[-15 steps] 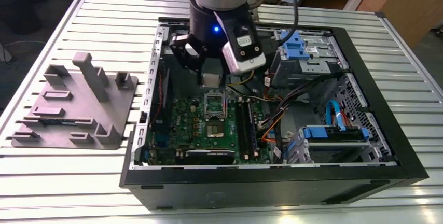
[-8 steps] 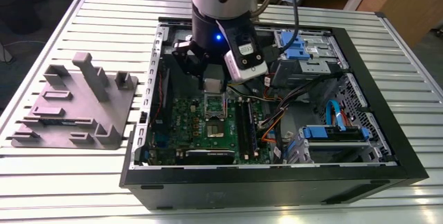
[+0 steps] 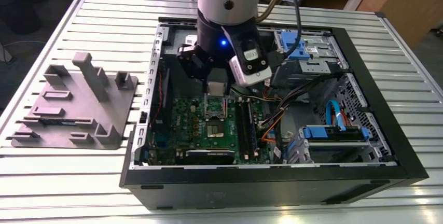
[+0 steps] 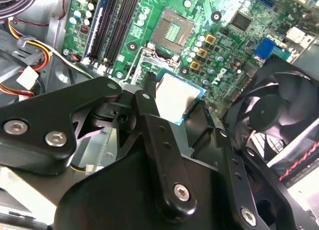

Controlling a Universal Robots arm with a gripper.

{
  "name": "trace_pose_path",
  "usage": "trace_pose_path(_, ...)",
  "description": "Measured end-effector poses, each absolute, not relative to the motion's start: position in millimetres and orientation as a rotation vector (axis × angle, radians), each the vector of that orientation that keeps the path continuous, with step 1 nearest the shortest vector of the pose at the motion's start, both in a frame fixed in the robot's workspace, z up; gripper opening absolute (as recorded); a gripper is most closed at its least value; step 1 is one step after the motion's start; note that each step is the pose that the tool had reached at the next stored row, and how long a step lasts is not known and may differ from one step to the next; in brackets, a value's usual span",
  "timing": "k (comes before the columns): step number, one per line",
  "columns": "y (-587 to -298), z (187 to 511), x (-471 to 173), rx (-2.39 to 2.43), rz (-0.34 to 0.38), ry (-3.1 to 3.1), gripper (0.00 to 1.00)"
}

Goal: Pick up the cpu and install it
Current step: 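Pick up the cpu and move it towards the insertion slot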

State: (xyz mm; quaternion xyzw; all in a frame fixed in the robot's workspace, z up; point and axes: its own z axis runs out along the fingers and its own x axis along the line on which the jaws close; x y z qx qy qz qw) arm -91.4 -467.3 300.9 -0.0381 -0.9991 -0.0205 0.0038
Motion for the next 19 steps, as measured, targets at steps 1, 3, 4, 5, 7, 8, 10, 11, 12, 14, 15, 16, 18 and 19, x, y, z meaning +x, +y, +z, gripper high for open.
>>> trace_pose_path(1,-467.5,300.4,-90.3,-0.119,-0.064,-3.131,0.47)
trace_pose_path(3,-467.6,299.1,-88.9,-0.119,-0.064,-3.131,0.47)
trace_pose_path(4,-467.7,298.4,-88.8,-0.119,-0.064,-3.131,0.47)
trace_pose_path(5,-467.7,297.8,-88.8,-0.119,-0.064,-3.131,0.47)
trace_pose_path(7,-467.7,297.6,-88.8,-0.119,-0.063,-3.131,0.47)
trace_pose_path(8,-467.8,297.4,-88.7,-0.119,-0.063,-3.131,0.47)
trace_pose_path(10,-468.6,296.9,-88.7,-0.119,-0.064,-3.131,0.47)
trace_pose_path(11,-469.2,296.7,-88.7,-0.119,-0.063,-3.131,0.47)
trace_pose_path(12,-469.9,296.4,-88.7,-0.119,-0.064,-3.131,0.47)
trace_pose_path(14,-471.6,296.1,-88.7,-0.119,-0.064,-3.131,0.47)
trace_pose_path(15,-472.7,295.9,-88.7,-0.119,-0.064,-3.131,0.47)
trace_pose_path(16,-473.7,295.8,-88.7,-0.119,-0.064,-3.131,0.47)
trace_pose_path(18,-475.8,295.7,-88.7,-0.119,-0.064,-3.131,0.47)
trace_pose_path(19,-476.4,295.6,-88.8,-0.119,-0.064,-3.131,0.47)
